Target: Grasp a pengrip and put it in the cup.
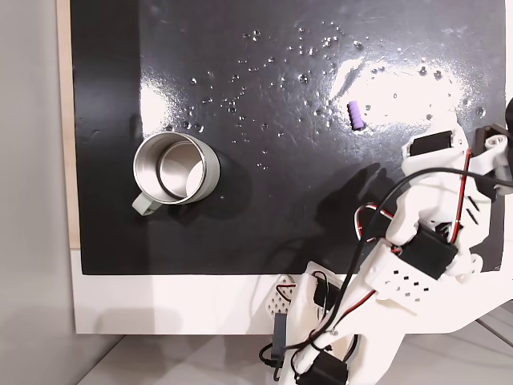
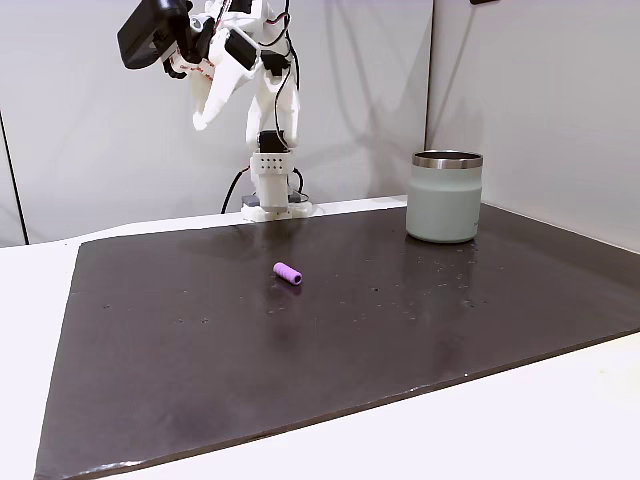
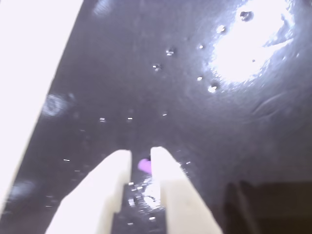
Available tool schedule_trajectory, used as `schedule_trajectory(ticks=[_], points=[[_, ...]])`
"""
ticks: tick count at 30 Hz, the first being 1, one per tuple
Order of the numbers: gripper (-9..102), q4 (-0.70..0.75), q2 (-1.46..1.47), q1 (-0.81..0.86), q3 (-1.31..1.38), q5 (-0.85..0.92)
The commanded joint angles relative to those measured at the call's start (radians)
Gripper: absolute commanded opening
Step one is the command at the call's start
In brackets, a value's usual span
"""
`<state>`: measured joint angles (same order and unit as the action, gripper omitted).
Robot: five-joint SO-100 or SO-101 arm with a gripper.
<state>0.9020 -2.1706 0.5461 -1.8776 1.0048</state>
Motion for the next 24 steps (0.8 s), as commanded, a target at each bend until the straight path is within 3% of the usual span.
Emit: schedule_trajectory(ticks=[1,5,8,14,24], points=[[0,-0.028,0.112,-0.006,0.146,0.112],[3,-0.005,0.293,-0.012,0.278,0.213],[12,0.046,0.439,-0.031,0.396,0.268],[24,0.282,0.67,-0.075,0.66,0.41],[32,0.359,0.793,-0.147,0.673,0.627]])
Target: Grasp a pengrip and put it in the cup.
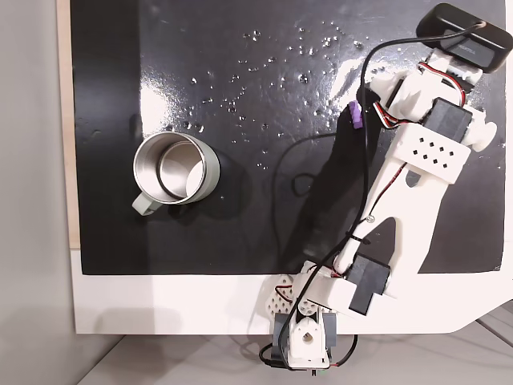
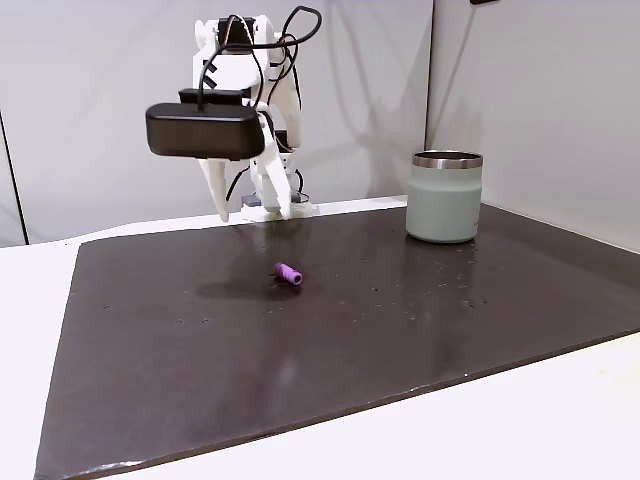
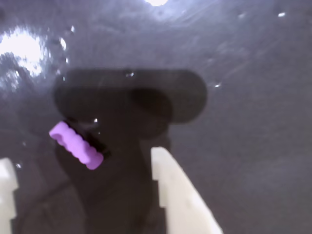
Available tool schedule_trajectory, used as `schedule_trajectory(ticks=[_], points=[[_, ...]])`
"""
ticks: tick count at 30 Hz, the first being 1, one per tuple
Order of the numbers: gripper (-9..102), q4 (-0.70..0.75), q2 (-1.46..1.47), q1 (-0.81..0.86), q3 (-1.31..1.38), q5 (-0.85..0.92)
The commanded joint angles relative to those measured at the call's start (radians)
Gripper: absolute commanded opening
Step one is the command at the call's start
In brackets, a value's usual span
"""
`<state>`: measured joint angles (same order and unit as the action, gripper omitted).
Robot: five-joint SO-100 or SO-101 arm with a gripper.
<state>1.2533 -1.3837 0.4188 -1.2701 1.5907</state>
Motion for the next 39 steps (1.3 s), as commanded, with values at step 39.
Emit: schedule_trajectory(ticks=[39], points=[[11,-0.215,0.141,-0.126,-0.298,0.123]])
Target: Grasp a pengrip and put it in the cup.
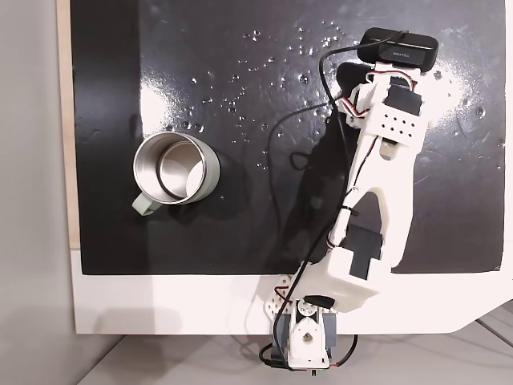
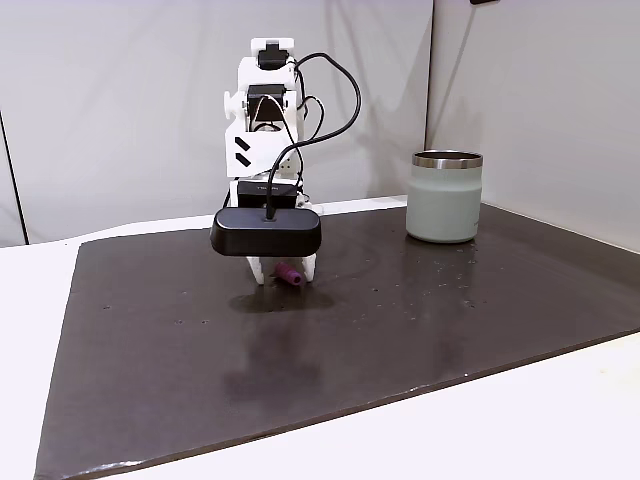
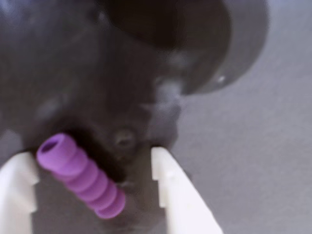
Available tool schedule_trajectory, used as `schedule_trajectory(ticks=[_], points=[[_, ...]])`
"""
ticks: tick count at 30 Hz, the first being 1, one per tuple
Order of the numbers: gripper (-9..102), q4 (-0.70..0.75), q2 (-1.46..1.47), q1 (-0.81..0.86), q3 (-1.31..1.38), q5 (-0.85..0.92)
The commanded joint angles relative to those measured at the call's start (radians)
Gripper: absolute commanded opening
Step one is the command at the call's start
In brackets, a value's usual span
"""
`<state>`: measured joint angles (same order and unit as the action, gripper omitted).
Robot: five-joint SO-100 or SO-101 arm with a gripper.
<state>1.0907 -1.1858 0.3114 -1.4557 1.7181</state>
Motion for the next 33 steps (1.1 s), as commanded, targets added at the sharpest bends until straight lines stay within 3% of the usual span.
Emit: schedule_trajectory(ticks=[1,4,10,17,26,33], points=[[9,-0.075,-0.078,-0.02,-0.15,-0.003],[0,-0.095,-0.11,-0.023,-0.207,-0.005],[0,-0.074,-0.121,-0.028,-0.169,-0.046],[0,0.218,-0.08,-0.104,0.161,-0.23],[0,0.436,-0.086,-0.245,0.405,-0.479],[0,0.575,-0.221,-0.41,0.411,-0.635]])
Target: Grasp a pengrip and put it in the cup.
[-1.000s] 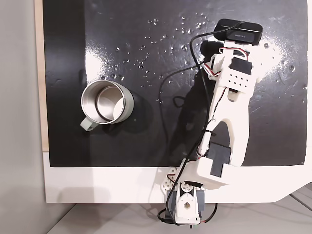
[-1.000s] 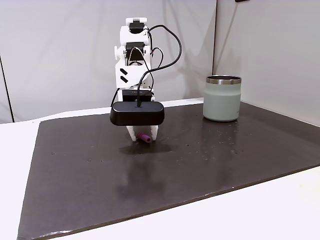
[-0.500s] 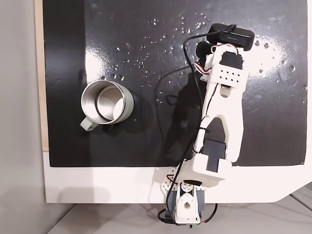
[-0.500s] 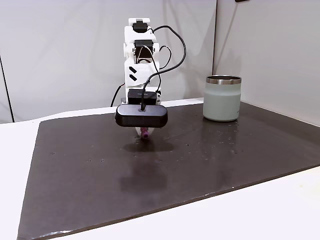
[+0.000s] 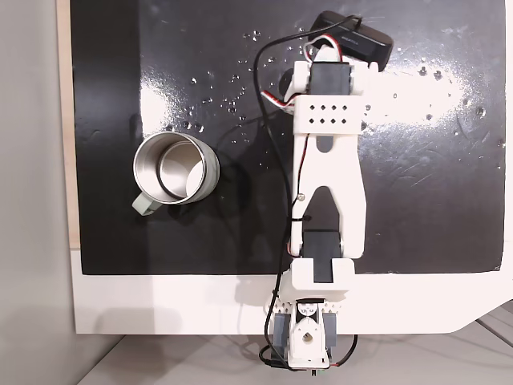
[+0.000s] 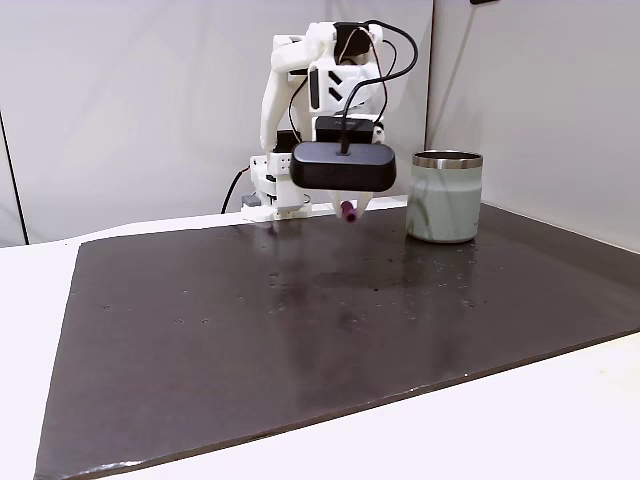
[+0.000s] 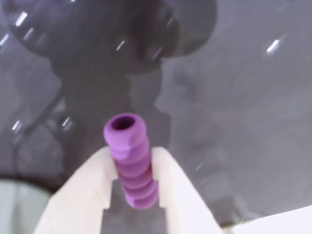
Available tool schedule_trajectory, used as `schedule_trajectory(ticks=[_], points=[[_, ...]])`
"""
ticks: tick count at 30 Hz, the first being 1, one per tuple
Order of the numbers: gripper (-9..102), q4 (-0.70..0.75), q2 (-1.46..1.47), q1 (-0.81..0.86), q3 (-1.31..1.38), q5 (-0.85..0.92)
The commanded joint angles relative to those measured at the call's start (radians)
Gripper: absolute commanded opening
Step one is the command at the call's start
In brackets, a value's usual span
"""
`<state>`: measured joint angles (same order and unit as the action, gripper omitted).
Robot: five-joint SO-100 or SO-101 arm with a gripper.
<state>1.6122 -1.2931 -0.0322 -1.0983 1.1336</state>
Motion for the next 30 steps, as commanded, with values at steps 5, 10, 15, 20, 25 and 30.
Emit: schedule_trajectory(ticks=[5,10,15,20,25,30], points=[[0,0.12,-0.256,-0.213,-0.014,-0.14],[0,0.172,-0.35,-0.341,-0.031,-0.229],[0,0.176,-0.408,-0.411,-0.034,-0.301],[0,0.176,-0.399,-0.474,-0.006,-0.396],[0,0.175,-0.374,-0.558,0.063,-0.523],[0,0.175,-0.331,-0.655,0.118,-0.615]])
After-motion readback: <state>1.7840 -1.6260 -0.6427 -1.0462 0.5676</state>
